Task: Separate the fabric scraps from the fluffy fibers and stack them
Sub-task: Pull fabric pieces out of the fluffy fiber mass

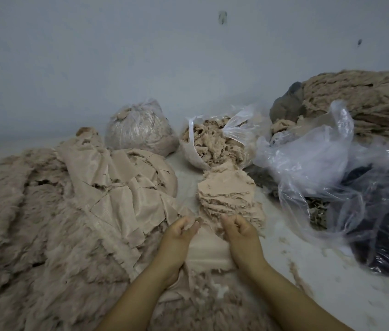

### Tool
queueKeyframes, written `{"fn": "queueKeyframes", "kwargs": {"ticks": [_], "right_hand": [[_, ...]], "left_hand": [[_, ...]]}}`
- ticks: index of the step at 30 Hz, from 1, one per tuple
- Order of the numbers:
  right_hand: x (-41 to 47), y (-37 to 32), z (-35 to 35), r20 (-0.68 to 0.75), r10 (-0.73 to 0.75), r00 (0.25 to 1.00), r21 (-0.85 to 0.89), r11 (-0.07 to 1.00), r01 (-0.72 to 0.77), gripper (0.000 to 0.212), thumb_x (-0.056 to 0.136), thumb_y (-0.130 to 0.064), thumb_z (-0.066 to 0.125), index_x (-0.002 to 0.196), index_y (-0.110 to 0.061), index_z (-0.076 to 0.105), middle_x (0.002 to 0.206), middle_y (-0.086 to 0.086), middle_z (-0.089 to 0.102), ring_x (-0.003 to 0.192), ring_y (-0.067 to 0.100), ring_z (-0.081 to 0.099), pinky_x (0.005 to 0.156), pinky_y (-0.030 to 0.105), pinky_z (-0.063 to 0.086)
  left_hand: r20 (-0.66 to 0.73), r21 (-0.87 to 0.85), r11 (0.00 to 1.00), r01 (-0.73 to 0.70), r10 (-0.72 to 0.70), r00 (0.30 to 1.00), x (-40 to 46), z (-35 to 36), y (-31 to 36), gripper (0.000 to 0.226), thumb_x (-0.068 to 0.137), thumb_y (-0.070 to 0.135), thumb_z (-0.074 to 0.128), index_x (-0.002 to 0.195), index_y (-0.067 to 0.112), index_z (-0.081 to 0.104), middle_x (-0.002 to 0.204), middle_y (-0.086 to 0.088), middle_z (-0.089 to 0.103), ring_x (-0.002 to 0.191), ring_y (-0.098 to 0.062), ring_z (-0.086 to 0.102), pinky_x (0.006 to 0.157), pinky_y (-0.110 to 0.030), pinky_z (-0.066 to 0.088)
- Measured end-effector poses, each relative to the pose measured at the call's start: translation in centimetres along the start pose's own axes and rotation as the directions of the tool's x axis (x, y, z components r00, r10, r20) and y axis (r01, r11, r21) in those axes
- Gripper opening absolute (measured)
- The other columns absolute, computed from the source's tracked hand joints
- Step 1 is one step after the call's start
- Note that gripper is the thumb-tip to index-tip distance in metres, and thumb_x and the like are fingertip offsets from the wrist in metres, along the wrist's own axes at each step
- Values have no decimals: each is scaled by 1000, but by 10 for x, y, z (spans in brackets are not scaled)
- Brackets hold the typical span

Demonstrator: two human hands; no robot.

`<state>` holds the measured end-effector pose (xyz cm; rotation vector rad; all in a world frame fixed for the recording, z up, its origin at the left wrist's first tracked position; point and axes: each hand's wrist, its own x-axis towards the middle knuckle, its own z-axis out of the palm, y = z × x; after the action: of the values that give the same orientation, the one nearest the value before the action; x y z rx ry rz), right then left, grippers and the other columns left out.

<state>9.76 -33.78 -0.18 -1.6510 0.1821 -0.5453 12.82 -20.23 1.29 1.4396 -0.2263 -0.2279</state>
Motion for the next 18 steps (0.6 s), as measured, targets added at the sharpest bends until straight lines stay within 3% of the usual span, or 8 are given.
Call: {"fn": "queueKeyframes", "kwargs": {"ticks": [3,6,9,10,12,15,18], "right_hand": [[6,-2,-2,-84,57,995,123,991,-46,36,95,-21,57,62,-15,42,49,-8,38,45,4,32,43,16,29],[11,-5,-17,-104,202,974,358,921,-153,40,95,-22,54,60,-16,37,45,-5,29,36,5,22,34,17,21],[5,-9,-30,261,257,931,220,923,-316,46,87,-42,58,53,-13,44,41,-2,30,34,9,22,36,15,17],[1,-9,-29,389,244,888,112,945,-309,54,83,-52,56,50,-10,48,40,1,35,34,12,29,37,17,23],[-9,-13,-19,507,218,834,29,963,-269,61,76,-64,54,53,-8,59,49,7,54,45,16,50,46,21,43],[-18,-14,-5,589,220,777,103,934,-342,42,81,-53,68,79,-11,72,76,14,70,64,22,63,56,31,54],[-24,-11,0,644,222,732,37,947,-320,26,84,-32,72,66,-15,66,50,6,58,39,12,47,42,21,39]], "left_hand": [[-49,-38,999,20,-22,999,1,3,2,17,97,11,50,98,8,66,91,-2,68,88,-16,61,82,-27,47],[-212,-286,950,127,-192,958,10,-16,5,21,97,20,50,108,6,62,93,-11,68,81,-27,64,72,-35,53],[-242,-371,925,81,-181,953,14,-33,7,24,96,26,52,112,12,63,84,-10,72,72,-26,68,62,-40,58],[-231,-358,931,78,-169,958,14,-32,6,26,95,27,52,113,11,63,84,-10,73,74,-25,69,64,-41,58],[-201,-282,957,71,-131,971,13,-24,4,33,94,31,53,116,8,61,97,-15,72,84,-28,69,74,-42,57],[-176,-214,977,20,-59,983,12,-13,1,34,92,32,53,117,9,62,104,-12,71,90,-23,70,74,-33,56],[-218,-154,988,-29,-6,976,9,-8,3,31,95,29,51,117,9,61,106,-10,71,97,-22,68,77,-30,55]]}}
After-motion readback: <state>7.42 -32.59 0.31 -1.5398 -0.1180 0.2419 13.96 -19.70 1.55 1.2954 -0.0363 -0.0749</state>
